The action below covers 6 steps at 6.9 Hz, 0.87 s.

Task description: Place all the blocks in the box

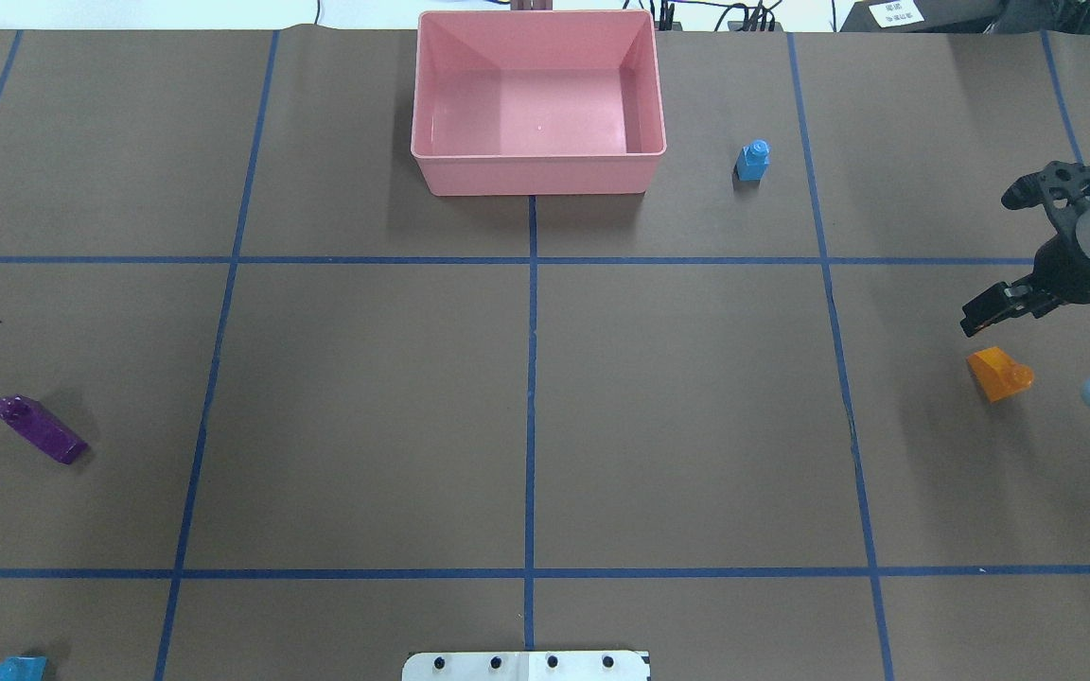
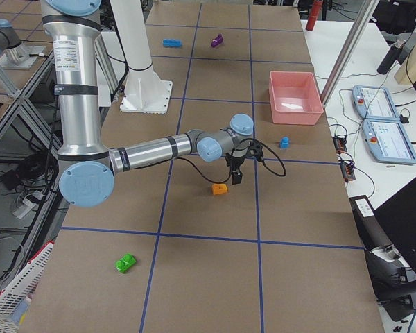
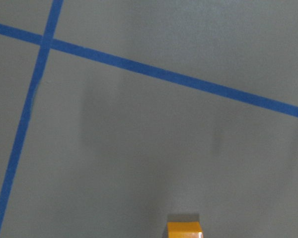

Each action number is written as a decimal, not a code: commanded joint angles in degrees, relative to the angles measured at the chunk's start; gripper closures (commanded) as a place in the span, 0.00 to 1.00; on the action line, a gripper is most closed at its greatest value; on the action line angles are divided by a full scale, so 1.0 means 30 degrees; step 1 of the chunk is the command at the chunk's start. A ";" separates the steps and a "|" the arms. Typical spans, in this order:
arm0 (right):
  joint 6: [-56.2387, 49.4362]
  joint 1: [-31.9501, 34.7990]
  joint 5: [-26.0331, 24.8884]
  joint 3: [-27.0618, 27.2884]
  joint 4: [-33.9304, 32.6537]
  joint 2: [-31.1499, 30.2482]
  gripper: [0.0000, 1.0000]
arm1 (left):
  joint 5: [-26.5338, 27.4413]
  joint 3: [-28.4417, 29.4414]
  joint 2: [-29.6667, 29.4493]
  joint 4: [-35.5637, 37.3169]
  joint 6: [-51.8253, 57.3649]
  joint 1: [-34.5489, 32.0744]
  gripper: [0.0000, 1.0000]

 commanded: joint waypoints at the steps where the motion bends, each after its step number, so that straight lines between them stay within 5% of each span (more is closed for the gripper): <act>1: -0.0055 -0.0295 0.0110 -0.0822 -0.0065 -0.0171 0.00 | -0.0813 0.0034 0.0030 0.0012 -0.0001 0.0002 0.00; 6: -0.0056 -0.1820 0.0139 -0.0857 -0.0007 -0.1340 0.01 | -0.1115 -0.0111 0.0030 0.0012 -0.0030 0.0002 0.00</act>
